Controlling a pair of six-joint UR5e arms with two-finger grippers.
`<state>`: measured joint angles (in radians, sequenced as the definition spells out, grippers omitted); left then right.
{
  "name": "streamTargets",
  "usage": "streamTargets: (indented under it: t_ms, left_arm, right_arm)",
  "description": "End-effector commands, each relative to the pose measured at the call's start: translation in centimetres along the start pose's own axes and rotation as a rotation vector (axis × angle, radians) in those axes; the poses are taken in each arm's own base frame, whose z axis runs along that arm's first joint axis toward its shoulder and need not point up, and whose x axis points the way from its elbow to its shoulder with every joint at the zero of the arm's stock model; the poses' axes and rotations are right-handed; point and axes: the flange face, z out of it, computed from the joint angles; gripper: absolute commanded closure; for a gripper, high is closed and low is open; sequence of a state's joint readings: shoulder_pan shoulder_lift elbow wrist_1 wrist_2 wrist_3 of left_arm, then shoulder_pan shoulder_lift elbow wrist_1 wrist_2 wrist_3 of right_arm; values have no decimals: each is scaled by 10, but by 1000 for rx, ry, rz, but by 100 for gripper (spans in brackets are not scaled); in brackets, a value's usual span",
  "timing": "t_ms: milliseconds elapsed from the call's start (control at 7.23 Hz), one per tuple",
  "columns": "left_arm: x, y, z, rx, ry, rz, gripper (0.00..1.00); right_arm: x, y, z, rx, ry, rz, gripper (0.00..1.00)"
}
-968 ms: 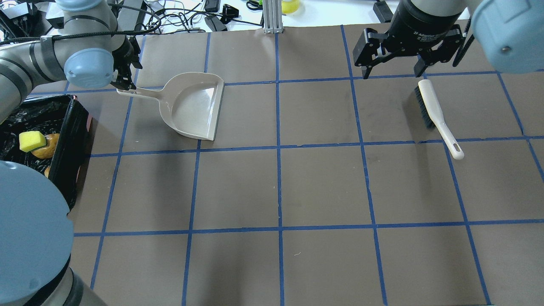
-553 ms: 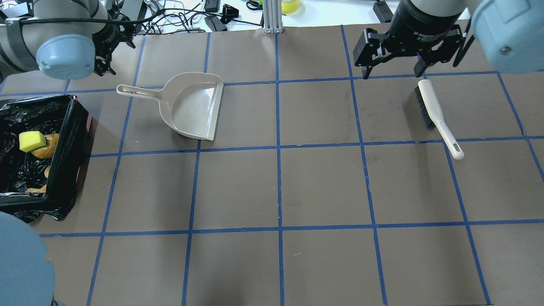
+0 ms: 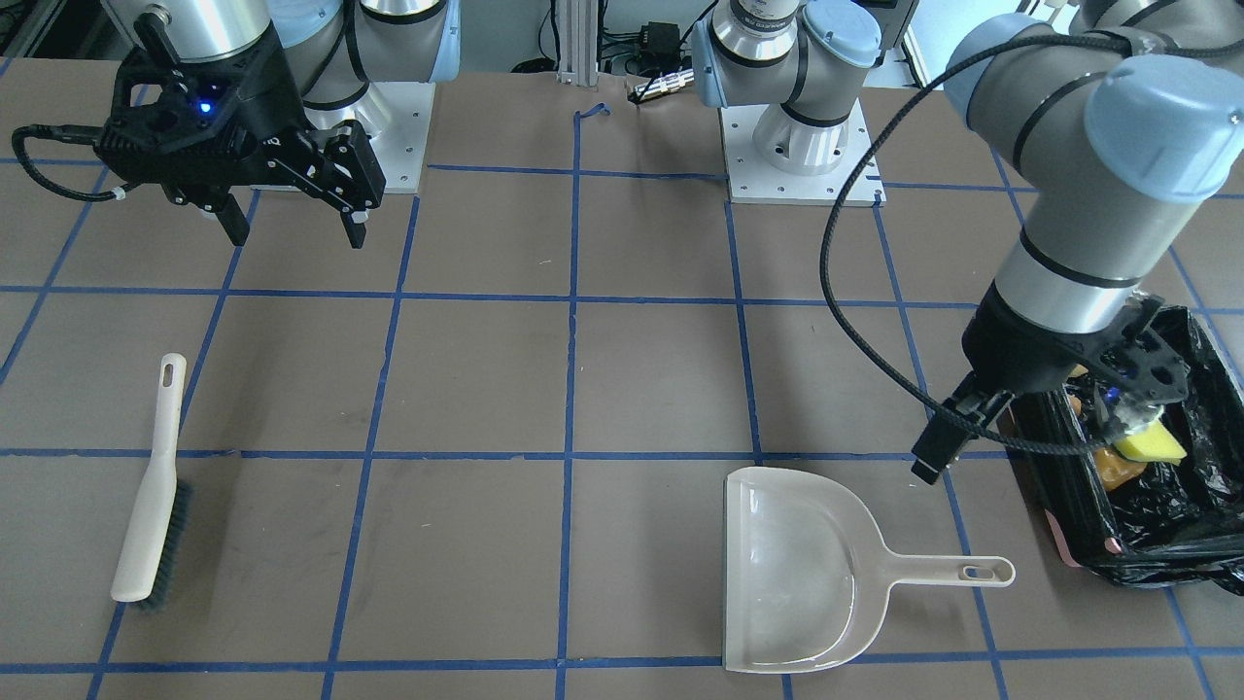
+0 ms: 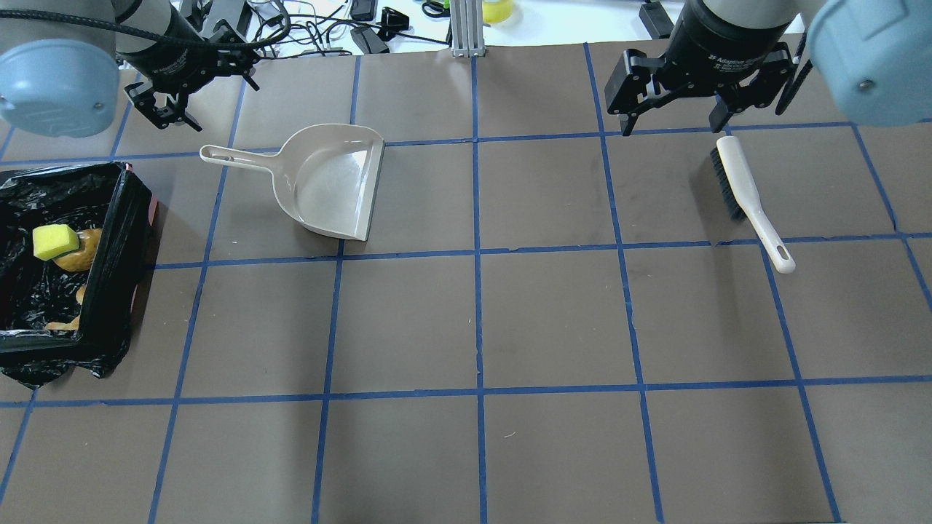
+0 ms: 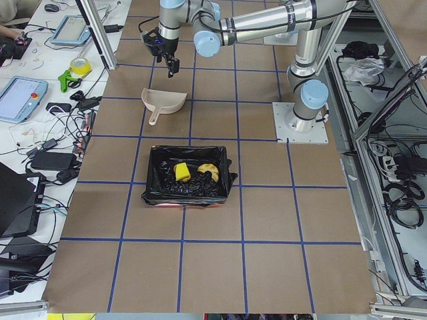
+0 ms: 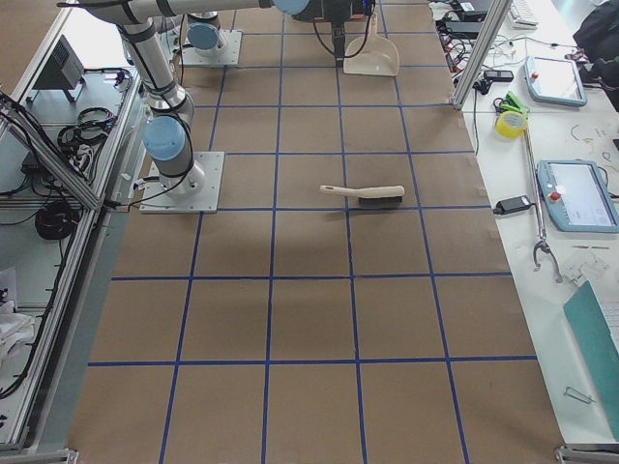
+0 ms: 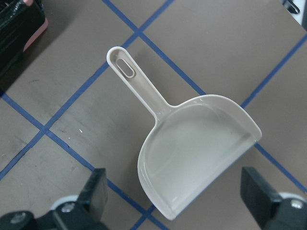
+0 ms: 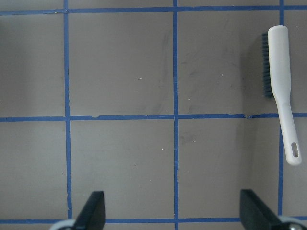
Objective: Sweep and dump trash into bin
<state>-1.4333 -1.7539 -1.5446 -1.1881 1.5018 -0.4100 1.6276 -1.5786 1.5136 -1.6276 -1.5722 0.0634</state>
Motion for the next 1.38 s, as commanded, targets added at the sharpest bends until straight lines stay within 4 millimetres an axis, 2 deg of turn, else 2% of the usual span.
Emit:
streamTargets:
  t_ms: [0,138,415,691,829,1244]
  left_arm:
    - [-3,22,-9,-75,18,220,0]
    - [-8,35,-26,-115,1,307,0]
    - [-19,46,-47,-123,-66,446,0]
    - [-23,65,-74,-138,-73,452,0]
    - [-17,78,-84,-136,-71,474,0]
    - [-7,88,-82,-131,-119,523,0]
  right_arm:
    - [0,0,0,1,0,1,0]
    - [0,0,0,1,0,1,0]
    - [0,0,0,-1,0,0,0]
    - [0,0,0,1,0,0,0]
    - [0,0,0,-1,0,1,0]
    - [0,0,0,1,0,1,0]
